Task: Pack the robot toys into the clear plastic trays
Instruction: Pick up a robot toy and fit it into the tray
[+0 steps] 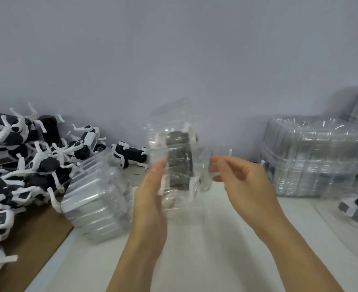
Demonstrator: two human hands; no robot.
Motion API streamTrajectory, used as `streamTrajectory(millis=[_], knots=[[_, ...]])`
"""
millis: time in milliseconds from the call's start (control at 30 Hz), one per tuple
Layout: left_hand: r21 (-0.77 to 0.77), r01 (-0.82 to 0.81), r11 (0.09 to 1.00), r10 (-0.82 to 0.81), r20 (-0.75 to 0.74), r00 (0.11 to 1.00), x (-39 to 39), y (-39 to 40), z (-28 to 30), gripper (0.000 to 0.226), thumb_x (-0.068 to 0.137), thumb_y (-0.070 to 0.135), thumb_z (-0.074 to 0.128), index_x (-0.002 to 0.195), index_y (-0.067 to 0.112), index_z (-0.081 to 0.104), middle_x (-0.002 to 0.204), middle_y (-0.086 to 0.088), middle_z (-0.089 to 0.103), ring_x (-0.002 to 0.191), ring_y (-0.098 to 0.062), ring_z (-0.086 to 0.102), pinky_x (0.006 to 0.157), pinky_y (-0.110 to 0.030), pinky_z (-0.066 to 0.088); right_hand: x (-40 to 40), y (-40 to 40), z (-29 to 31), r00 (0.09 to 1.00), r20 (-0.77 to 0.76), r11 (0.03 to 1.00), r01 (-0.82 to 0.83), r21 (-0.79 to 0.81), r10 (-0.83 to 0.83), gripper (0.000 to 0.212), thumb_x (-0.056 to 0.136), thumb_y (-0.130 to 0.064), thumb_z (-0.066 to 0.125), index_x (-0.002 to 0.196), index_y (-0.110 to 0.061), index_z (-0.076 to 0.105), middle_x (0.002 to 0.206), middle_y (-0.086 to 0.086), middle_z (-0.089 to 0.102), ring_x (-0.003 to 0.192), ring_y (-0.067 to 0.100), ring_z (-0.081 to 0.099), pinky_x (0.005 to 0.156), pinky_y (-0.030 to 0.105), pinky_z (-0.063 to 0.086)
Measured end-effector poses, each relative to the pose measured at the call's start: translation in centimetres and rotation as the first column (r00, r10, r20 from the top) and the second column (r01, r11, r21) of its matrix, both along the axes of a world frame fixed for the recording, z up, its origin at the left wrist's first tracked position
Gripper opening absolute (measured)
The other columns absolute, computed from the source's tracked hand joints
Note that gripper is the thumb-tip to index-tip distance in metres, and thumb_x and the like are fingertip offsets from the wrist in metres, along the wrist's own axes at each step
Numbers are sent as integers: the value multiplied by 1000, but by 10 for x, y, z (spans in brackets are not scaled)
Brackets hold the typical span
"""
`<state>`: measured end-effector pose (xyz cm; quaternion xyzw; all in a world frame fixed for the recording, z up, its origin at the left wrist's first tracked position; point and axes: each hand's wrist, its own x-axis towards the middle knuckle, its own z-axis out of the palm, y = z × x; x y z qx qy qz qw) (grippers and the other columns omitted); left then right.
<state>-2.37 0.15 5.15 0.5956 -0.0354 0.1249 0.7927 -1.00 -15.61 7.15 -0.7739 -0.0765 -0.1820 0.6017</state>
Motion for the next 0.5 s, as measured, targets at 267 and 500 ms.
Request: streamTrajectory(millis=[267, 500], knots=[[941, -149, 303, 143, 110, 984, 3, 13, -15, 90, 48, 94, 45, 130, 59, 40, 141, 26, 34, 133, -4, 24, 112, -35, 15, 10, -36, -8, 909, -152, 886, 413, 211, -388, 24, 88, -12, 55, 93, -32, 67, 91, -9, 68, 72, 4, 60, 64, 25, 43], [975, -22, 221, 80, 4, 997, 5, 6, -31, 101, 42, 94, 47, 135, 59, 30, 155, 20, 18, 144, -6, 5, 119, -40, 5, 1, 3, -21, 998, 16, 842, 65, -536, -67, 33, 87, -14, 50, 87, -39, 71, 89, -12, 62, 79, 1, 57, 67, 16, 40]])
